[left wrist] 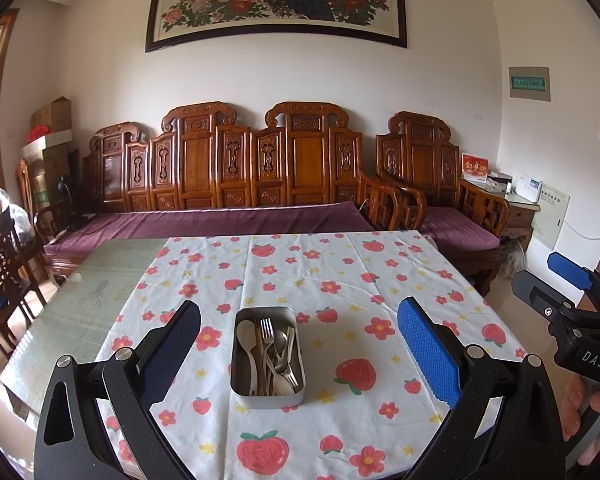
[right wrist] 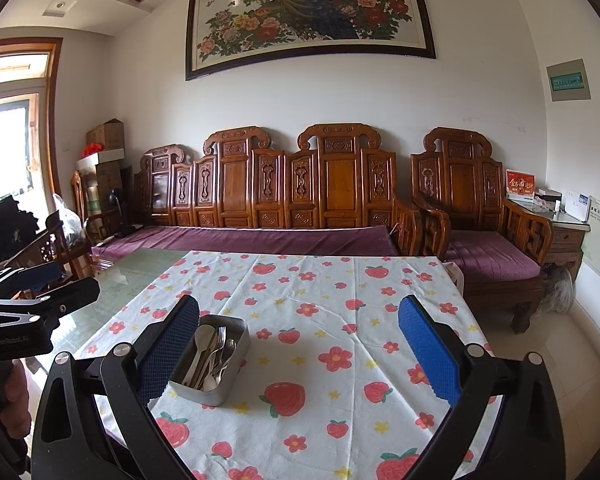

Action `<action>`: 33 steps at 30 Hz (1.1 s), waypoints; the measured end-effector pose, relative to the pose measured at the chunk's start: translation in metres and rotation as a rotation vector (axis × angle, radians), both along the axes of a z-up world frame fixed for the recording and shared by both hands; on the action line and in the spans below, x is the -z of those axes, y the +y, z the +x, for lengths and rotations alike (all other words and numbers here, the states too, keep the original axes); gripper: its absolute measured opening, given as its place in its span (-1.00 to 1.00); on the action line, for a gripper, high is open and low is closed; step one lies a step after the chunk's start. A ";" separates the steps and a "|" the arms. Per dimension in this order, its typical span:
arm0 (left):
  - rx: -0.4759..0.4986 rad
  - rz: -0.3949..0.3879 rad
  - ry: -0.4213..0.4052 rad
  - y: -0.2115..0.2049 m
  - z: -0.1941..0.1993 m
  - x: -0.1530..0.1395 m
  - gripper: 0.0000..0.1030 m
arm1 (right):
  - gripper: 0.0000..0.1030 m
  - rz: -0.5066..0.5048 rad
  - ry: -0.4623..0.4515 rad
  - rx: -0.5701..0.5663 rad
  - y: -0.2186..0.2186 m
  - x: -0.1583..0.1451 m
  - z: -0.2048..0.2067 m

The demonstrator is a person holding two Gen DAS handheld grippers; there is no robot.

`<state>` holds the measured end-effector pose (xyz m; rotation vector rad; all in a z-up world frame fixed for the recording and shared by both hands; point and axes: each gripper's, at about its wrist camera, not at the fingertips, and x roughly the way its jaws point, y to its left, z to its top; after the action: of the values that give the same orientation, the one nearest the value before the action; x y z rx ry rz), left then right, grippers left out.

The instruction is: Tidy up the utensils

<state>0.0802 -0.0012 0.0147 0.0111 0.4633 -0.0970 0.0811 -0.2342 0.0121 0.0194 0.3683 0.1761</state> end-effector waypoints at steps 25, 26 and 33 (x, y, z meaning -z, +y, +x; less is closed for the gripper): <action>0.001 -0.004 -0.004 -0.001 0.000 -0.002 0.85 | 0.95 0.001 0.001 -0.001 0.000 0.000 -0.001; 0.001 -0.003 -0.003 -0.001 0.000 -0.002 0.85 | 0.95 0.001 0.001 -0.001 0.000 0.000 -0.001; 0.001 -0.003 -0.003 -0.001 -0.001 -0.001 0.85 | 0.95 0.001 0.000 0.000 0.000 0.000 -0.001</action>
<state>0.0794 -0.0019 0.0162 0.0086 0.4599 -0.0989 0.0799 -0.2343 0.0122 0.0204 0.3684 0.1766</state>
